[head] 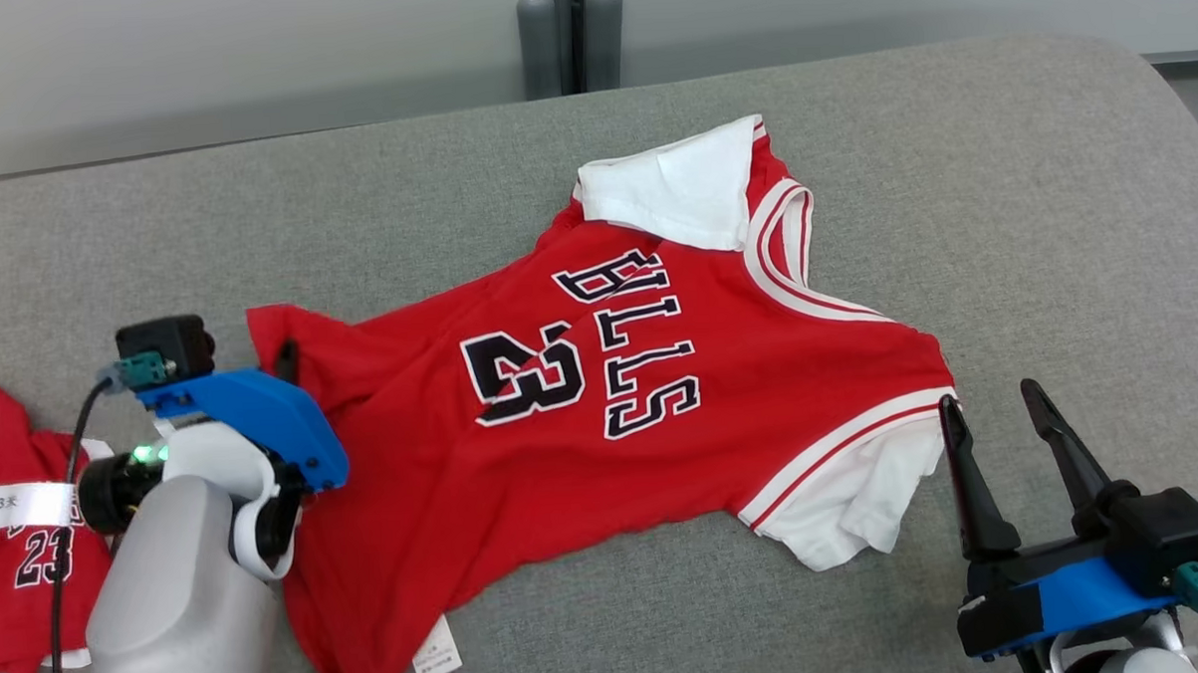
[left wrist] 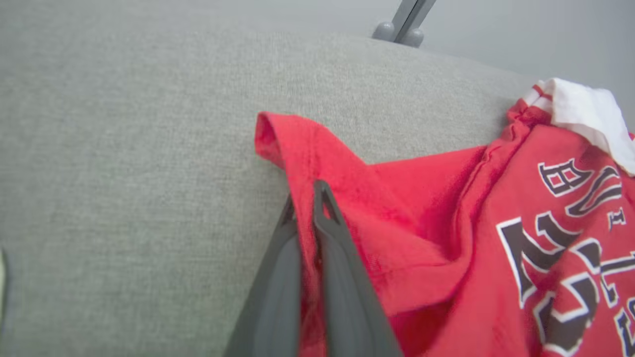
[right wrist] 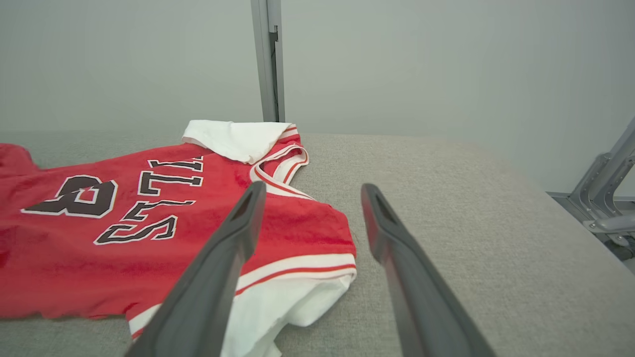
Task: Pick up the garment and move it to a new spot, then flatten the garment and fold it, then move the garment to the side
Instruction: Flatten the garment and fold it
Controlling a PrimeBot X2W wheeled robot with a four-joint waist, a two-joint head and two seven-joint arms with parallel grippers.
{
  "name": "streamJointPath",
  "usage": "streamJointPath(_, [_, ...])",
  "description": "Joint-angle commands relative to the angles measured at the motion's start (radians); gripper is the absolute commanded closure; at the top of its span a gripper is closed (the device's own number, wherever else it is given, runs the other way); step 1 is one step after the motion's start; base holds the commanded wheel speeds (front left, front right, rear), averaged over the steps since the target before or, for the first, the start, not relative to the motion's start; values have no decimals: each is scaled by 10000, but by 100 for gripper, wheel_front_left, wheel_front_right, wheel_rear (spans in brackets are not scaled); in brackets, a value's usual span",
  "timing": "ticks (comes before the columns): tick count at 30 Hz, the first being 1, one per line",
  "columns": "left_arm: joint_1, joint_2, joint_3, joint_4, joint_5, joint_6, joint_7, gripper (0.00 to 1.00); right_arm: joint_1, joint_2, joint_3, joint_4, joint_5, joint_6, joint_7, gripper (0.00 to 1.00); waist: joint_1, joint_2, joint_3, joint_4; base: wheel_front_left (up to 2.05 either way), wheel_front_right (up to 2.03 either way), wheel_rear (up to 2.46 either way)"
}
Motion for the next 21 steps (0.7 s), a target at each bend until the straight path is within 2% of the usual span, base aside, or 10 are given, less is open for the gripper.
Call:
streamJointPath(1, [-342,124,-47,-27,105,-48,-289,100,-209,-4,39,-67,44,5,-46,0,-1,0,141,-38,0,0,0])
streamJointPath(7, [-1436,690,-248,26,627,-196,-1477,100,-416,-5,193,-179,45,3,-94,0,-1,0,627,-292,0,0,0])
streamJointPath(14, [-2704,1140,-299,545,817,-205,-1885,100,-630,-5,204,-162,149,3,-205,0,-1,0,1237,-597,0,0,0])
streamJointPath(15, [-2787,1122,-281,673,757,-213,-1857,94,-647,-4,207,-140,154,3,-226,0,-1,0,1281,-619,0,0,0])
streamJointPath(16, [-2872,1109,-286,773,755,-229,-1882,42,-671,-5,200,-120,166,3,-224,0,-1,0,1311,-624,0,0,0])
streamJointPath(17, [-2953,1100,-311,866,751,-244,-1926,0,-696,-5,188,-104,176,3,-238,0,-1,0,1328,-619,0,0,0])
streamJointPath(21, [-2845,935,-451,1162,755,-272,-2108,0,-729,-4,63,-58,180,5,-218,0,-1,0,1252,-412,0,0,0])
